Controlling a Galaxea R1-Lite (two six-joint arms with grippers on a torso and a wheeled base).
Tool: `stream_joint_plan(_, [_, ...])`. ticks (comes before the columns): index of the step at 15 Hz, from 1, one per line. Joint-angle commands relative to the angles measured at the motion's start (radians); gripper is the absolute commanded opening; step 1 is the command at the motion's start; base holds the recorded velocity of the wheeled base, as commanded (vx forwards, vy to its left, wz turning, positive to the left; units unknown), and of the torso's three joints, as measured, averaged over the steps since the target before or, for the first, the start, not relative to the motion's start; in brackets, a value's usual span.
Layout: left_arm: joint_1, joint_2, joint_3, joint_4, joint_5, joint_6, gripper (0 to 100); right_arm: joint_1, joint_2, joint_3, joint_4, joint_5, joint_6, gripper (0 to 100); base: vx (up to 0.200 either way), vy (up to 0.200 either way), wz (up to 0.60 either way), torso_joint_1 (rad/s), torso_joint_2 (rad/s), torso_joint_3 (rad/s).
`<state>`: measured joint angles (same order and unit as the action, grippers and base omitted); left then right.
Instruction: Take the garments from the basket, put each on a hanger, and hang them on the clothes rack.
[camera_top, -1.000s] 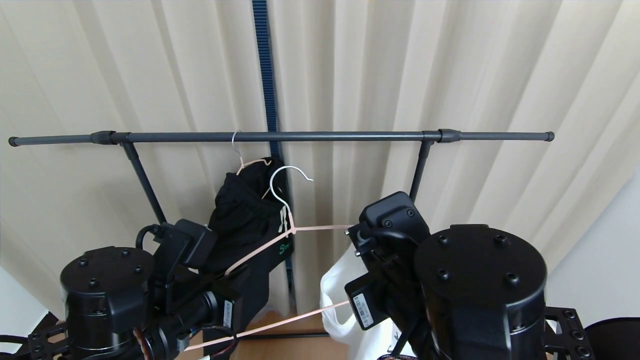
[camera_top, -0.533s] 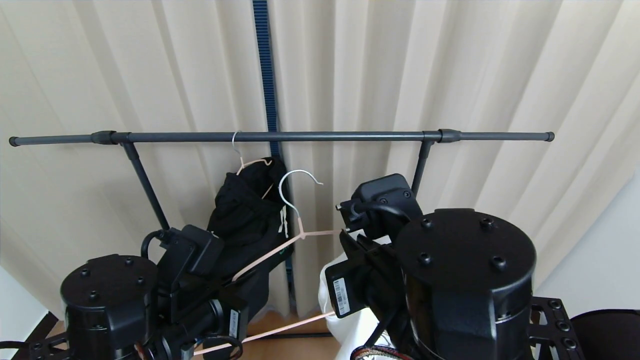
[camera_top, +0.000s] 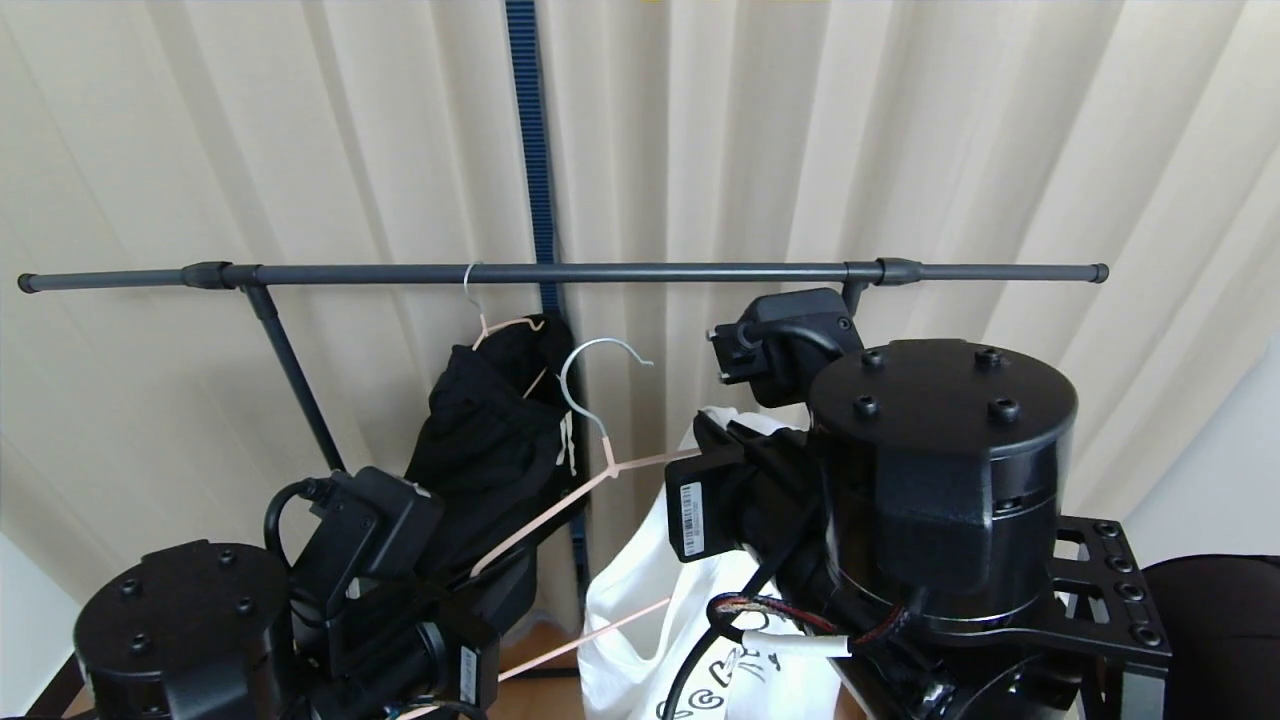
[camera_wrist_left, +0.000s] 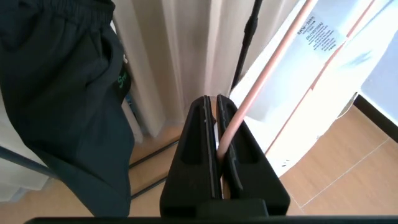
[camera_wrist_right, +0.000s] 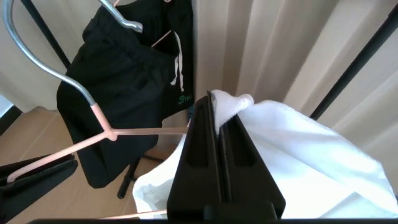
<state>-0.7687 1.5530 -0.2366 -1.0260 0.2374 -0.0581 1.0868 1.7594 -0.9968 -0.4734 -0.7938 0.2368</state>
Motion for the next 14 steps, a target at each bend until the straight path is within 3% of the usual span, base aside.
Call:
stream_joint_plan(1, [-0.009,0.004,0.008,-0.014,0.000,0.000,0,0.001,-0.003,0.001,0.001,-0.001,0.001,0,0.000,0.000,0.00,0.000,0.00,0.000])
stream_joint_plan(8, [-0.009,0.004,0.006,-0.016,0.000,0.000,0,0.068,-0.014,0.026,-0.001,0.028,0.022,0,0.000,0.000,0.00,0.000,0.00,0.000])
stream_joint_plan(14, [-0.015,0.006,0.013,-0.039,0.000,0.000,0,0.099,-0.043,0.030,0.001,0.148,0.090,0,0.000,0.000,0.00,0.000,0.00,0.000])
